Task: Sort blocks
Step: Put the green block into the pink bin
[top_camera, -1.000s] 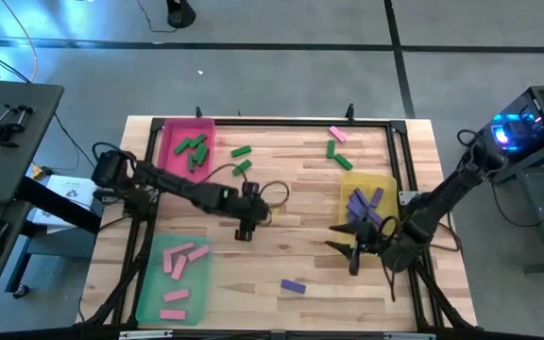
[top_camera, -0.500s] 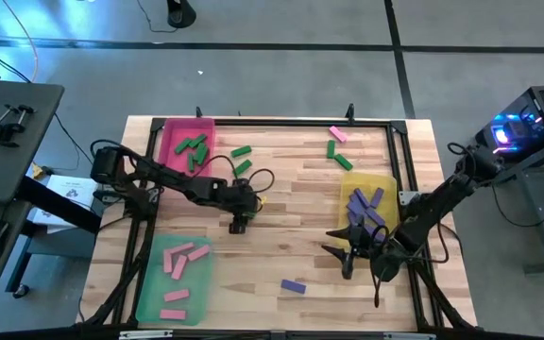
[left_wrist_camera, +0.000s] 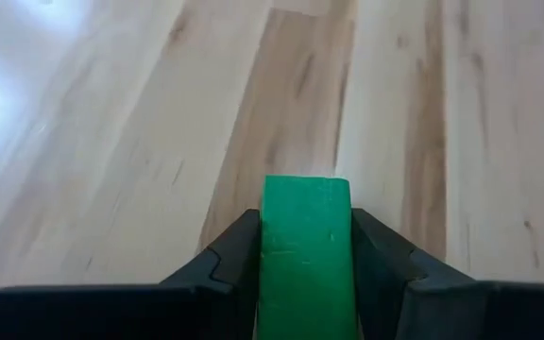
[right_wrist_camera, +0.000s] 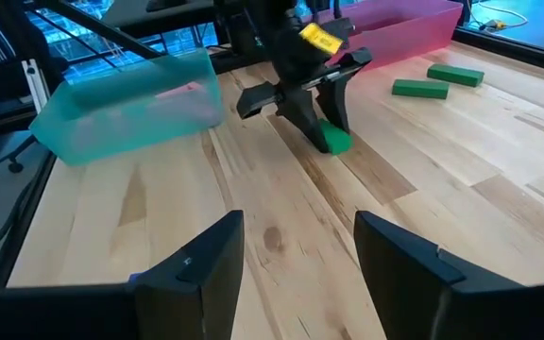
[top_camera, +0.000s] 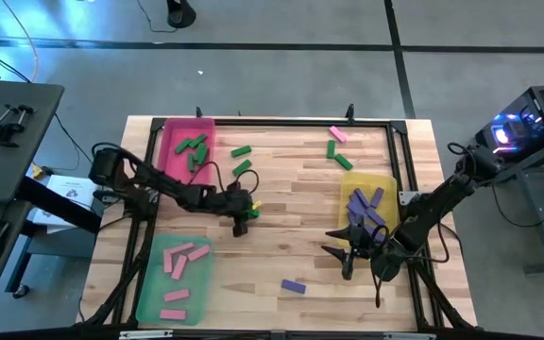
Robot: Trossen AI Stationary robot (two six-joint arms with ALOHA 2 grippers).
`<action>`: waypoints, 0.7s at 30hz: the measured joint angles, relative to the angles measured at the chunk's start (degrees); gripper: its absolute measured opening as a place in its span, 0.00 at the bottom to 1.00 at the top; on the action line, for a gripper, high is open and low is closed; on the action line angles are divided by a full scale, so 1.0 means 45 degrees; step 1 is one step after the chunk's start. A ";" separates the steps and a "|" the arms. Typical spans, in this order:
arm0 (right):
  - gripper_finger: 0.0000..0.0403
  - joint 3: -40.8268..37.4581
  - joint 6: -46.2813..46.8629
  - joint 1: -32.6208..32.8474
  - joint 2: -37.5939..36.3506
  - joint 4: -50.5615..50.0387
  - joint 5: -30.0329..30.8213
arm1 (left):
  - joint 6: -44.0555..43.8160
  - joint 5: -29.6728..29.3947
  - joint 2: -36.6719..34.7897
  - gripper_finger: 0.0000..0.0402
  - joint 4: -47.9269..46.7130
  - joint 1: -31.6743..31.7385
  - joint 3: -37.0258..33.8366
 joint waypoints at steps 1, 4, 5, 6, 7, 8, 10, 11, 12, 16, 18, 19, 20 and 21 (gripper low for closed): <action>0.47 0.0000 0.0000 0.0000 0.0000 0.0002 0.0000 | -0.0270 -0.0502 -0.0098 0.25 -0.0118 -0.0208 0.0162; 0.47 0.0000 0.0014 0.0000 -0.0005 0.0043 0.0000 | -0.0440 -0.2876 -0.0596 0.25 -0.0603 -0.1111 0.0597; 0.47 0.0000 0.0048 0.0000 -0.0005 0.0062 0.0000 | -0.0464 -0.3788 -0.0870 0.25 -0.0657 -0.1396 0.0853; 0.47 0.0000 0.0057 0.0000 -0.0005 0.0092 -0.0003 | -0.0576 -0.4692 -0.1205 0.25 -0.1000 -0.1654 0.1101; 0.47 0.0000 0.0061 0.0000 -0.0005 0.0160 0.0000 | -0.0857 -0.5549 -0.1539 0.25 -0.1733 -0.1835 0.1309; 0.47 0.0000 0.0070 0.0000 -0.0005 0.0220 -0.0003 | -0.1261 -0.6312 -0.1822 0.25 -0.2734 -0.1945 0.1500; 0.47 0.0000 0.0074 0.0000 -0.0005 0.0261 -0.0010 | -0.2274 -0.7555 -0.2430 0.25 -0.5220 -0.1952 0.1902; 0.47 0.0000 0.0108 0.0000 -0.0006 0.0303 -0.0015 | -0.2878 -0.8135 -0.2815 0.25 -0.6588 -0.1870 0.2133; 0.47 0.0000 0.0116 0.0000 -0.0010 0.0316 -0.0019 | -0.3446 -0.8627 -0.3242 0.25 -0.7894 -0.1704 0.2403; 0.47 0.0000 0.0059 0.0000 -0.0005 0.0415 -0.0027 | -0.5810 -0.9550 -0.4751 0.25 -1.3209 -0.0259 0.2824; 0.47 0.0000 0.0010 0.0000 -0.0005 0.0408 -0.0010 | -0.6815 -0.9192 -0.5543 0.25 -1.4702 0.0920 0.2857; 0.47 0.0000 0.0000 0.0000 -0.0005 0.0408 -0.0005 | -0.7116 -0.8820 -0.5901 0.25 -1.5263 0.1647 0.2822; 0.47 0.0000 -0.0028 0.0000 -0.0005 0.0408 -0.0005 | -0.7202 -0.8258 -0.6213 0.25 -1.5631 0.2401 0.2699; 0.47 0.0000 -0.0068 0.0000 -0.0005 0.0395 -0.0005 | -0.7130 -0.7663 -0.6391 0.25 -1.5813 0.3180 0.2537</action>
